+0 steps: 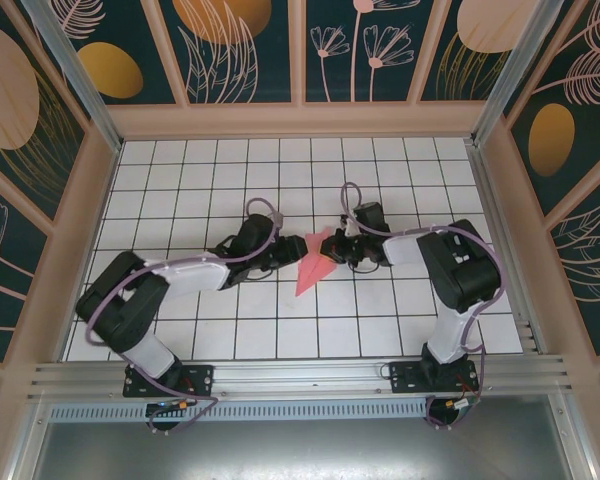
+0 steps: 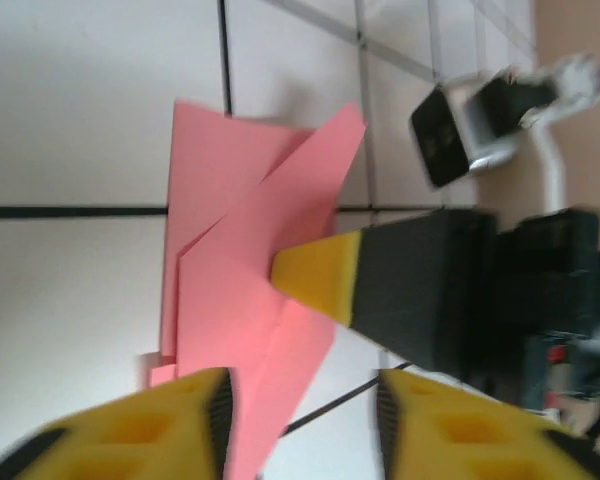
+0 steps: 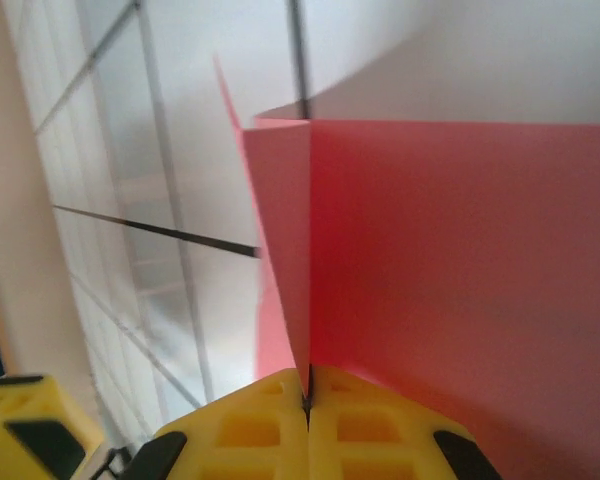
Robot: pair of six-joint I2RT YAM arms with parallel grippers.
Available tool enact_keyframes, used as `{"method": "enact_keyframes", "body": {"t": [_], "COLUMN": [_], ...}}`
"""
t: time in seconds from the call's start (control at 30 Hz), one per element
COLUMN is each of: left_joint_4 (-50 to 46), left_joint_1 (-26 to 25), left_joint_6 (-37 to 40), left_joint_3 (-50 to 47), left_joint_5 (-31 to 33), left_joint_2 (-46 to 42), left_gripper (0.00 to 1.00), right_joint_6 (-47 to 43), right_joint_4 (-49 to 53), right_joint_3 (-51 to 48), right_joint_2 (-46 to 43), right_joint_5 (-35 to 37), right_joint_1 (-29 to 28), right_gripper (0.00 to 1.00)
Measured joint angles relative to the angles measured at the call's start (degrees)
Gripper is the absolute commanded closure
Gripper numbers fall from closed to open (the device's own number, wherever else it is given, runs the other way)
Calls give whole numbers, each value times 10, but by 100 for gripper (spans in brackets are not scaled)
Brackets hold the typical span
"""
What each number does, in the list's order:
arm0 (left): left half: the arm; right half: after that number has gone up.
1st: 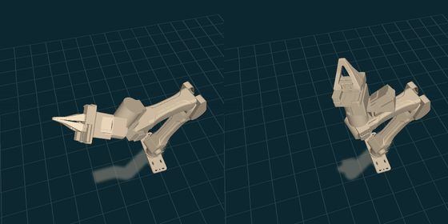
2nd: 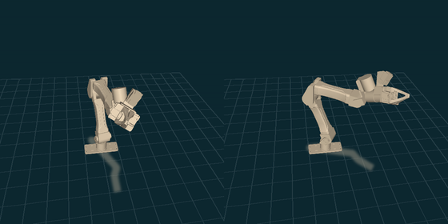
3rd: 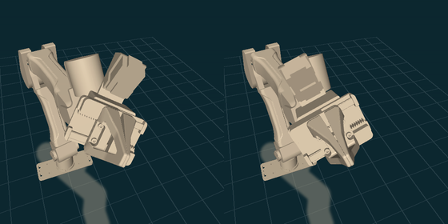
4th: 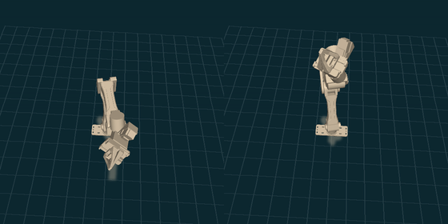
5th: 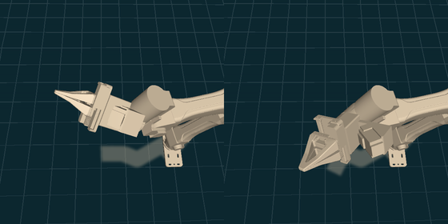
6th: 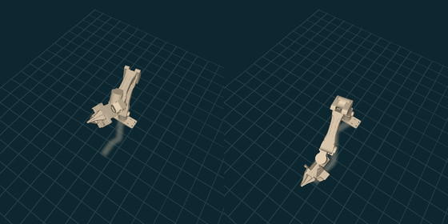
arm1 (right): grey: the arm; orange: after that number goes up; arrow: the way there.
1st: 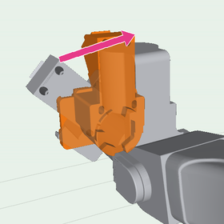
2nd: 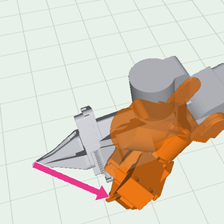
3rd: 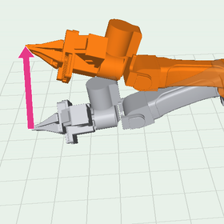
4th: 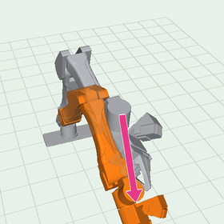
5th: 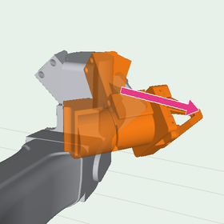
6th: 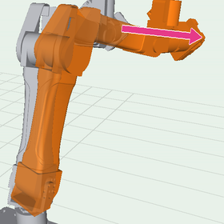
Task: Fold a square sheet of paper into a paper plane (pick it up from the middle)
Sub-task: Pick up the paper from the center of the table.
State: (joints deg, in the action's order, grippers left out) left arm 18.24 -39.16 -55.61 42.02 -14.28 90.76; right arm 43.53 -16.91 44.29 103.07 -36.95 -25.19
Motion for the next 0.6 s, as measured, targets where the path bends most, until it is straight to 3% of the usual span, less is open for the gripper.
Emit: {"method": "enact_keyframes", "body": {"t": [0.2, 0.6], "left_joint_4": [19, 188], "left_joint_1": [26, 29], "left_joint_6": [-15, -102], "left_joint_3": [-53, -99], "left_joint_5": [-9, -113], "left_joint_2": [-86, -110], "left_gripper": [2, 4], "right_joint_6": [56, 191], "right_joint_4": [-95, -219], "right_joint_3": [-5, -5], "right_joint_2": [-58, -71], "right_joint_5": [-62, -167], "right_joint_1": [42, 50], "right_gripper": [99, 98]}}
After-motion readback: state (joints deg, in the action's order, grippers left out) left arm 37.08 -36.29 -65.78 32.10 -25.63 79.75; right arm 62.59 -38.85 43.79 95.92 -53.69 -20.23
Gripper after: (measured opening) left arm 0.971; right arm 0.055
